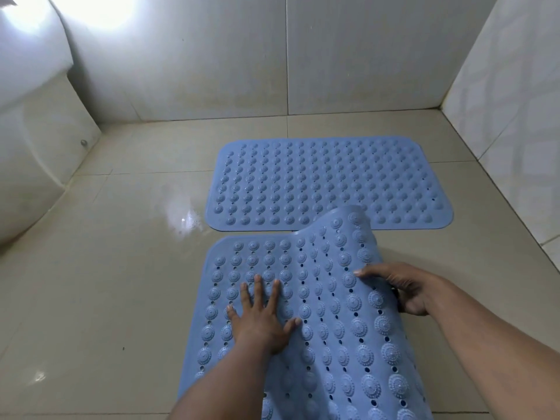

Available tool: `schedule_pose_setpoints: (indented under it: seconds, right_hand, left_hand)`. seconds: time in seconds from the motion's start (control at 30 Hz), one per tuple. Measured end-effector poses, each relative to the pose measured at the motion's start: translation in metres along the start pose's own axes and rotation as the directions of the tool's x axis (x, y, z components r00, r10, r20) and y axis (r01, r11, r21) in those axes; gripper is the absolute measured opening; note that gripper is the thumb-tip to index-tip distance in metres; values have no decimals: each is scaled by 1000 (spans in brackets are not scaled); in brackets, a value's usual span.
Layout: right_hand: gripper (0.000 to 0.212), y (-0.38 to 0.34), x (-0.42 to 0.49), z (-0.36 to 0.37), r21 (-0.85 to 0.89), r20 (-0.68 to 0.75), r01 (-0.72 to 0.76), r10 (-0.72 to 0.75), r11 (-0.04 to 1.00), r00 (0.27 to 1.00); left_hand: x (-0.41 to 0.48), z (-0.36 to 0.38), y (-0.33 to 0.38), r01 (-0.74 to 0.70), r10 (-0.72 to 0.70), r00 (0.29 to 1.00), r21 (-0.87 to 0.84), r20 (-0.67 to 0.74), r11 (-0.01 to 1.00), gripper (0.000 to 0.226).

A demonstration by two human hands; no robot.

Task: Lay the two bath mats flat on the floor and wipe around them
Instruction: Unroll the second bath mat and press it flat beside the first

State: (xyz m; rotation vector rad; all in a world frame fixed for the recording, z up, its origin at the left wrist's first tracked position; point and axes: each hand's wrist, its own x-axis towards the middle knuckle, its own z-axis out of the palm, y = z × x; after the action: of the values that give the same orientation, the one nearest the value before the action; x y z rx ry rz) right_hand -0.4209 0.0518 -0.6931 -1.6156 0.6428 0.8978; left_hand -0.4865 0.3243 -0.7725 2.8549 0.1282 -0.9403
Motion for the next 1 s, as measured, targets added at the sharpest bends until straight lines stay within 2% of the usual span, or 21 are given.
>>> schedule_pose_setpoints:
  seconds: [0.1, 0.2, 0.27, 0.4, 0.53, 0.6, 0.63, 0.7, 0.8, 0.87, 0.93, 1.0]
  right_hand:
    - [67, -1, -3, -9, -5, -2, 6, -6, 1000, 1000]
    - [61, -2, -8, -21, -104, -234, 68, -91, 992, 968]
    - [65, -2, -14, -27, -129, -300, 102, -137, 986, 944]
    - [61, 4, -27, -34, -136, -243, 56, -88, 989, 966]
    - [67, 13, -26, -53, -57, -172, -23, 13, 998, 985]
    - [63, 14, -24, -61, -77, -200, -52, 35, 996, 979]
    - [61, 14, -25, -66, -114, -259, -52, 21, 992, 966]
    - [60, 14, -22, -76, -209, -455, -30, -70, 977, 888]
    - [80, 16, -21, -89, -331, -728, -88, -195, 939, 658]
    - [75, 20, -18, -91, -376, -811, -104, -273, 921, 517]
    - [68, 25, -11, -88, -405, -825, -126, -303, 905, 476]
    - [74, 33, -1, -82, -406, -823, -225, -248, 886, 511]
  left_hand:
    - [0, -1, -2, -5, 5, 1000, -8, 10, 1000, 97]
    - [0, -4, -3, -10, 10, 1000, -13, 15, 1000, 98]
    - [0, -5, -2, -8, 9, 1000, -18, 20, 1000, 99]
    - [0, -9, 4, -3, 3, 1000, -52, 0, 999, 102]
    - [0, -14, 14, -8, 4, 999, -95, -42, 995, 104]
    - [1, -12, 17, -32, 28, 999, -87, -43, 996, 103]
    - [2, -11, 17, -37, 34, 999, -87, -34, 996, 103]
    - [3, -9, 18, -35, 33, 999, -86, -22, 996, 104]
    - [6, -8, 19, -28, 27, 999, -79, -20, 996, 106]
    - [7, -8, 20, -30, 28, 999, -62, -23, 998, 107]
    - [9, -7, 22, -28, 27, 1000, -61, -13, 998, 108]
    - [10, -6, 23, -21, 22, 1000, -69, 4, 997, 113]
